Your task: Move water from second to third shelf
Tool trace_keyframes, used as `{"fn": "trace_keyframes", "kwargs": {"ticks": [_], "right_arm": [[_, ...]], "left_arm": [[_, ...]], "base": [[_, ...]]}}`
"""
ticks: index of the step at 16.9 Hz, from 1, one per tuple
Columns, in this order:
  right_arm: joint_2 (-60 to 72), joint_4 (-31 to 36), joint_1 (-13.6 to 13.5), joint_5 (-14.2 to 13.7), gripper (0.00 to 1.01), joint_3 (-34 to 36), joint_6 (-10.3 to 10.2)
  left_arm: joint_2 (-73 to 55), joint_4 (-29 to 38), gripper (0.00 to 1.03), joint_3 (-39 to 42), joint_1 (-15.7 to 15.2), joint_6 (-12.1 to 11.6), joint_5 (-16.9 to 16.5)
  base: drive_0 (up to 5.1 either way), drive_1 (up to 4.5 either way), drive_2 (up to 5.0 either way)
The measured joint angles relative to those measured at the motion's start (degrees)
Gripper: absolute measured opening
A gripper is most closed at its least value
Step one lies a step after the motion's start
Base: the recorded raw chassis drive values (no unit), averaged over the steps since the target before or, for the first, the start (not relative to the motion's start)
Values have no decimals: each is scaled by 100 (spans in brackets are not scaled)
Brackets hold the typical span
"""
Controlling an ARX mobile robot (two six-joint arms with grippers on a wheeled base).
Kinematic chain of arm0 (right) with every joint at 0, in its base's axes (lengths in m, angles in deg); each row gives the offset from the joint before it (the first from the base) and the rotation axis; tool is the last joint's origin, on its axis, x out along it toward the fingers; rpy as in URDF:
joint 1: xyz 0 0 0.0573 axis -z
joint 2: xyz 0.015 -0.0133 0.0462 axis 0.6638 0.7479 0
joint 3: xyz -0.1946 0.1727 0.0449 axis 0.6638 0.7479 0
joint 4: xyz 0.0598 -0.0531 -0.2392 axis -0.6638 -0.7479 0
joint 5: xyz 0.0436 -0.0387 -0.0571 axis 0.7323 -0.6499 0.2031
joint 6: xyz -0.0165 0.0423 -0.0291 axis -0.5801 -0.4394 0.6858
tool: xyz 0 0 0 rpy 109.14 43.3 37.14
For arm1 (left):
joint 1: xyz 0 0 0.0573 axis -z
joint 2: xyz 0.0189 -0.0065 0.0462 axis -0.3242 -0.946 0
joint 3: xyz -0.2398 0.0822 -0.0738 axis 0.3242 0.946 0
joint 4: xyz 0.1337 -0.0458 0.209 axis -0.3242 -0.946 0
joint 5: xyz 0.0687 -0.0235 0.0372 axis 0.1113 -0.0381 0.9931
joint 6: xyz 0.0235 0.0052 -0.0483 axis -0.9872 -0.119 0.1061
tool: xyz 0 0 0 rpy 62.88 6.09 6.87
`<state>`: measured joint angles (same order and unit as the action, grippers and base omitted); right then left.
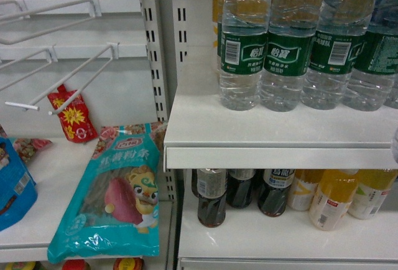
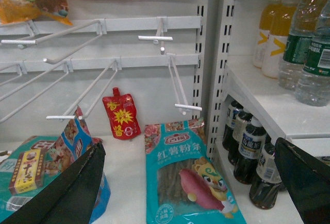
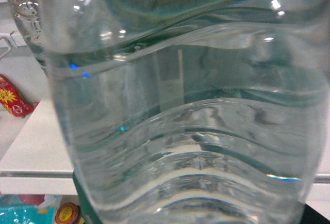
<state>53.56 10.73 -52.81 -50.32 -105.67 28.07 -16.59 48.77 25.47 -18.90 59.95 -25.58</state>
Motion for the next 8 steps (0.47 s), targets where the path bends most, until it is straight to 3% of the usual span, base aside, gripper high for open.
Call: {"fn": "trace_keyframes", "kwargs": {"ticks": [4, 8], "right_arm": [[1047, 483, -28, 46, 40, -710, -39], [1585, 584, -234, 72, 40, -1010, -9]], "left_arm": [[0, 0, 98, 0, 0, 0, -2], [0, 0, 98, 0, 0, 0, -2]], "base": [[0, 0, 0], [8, 8, 8]]}}
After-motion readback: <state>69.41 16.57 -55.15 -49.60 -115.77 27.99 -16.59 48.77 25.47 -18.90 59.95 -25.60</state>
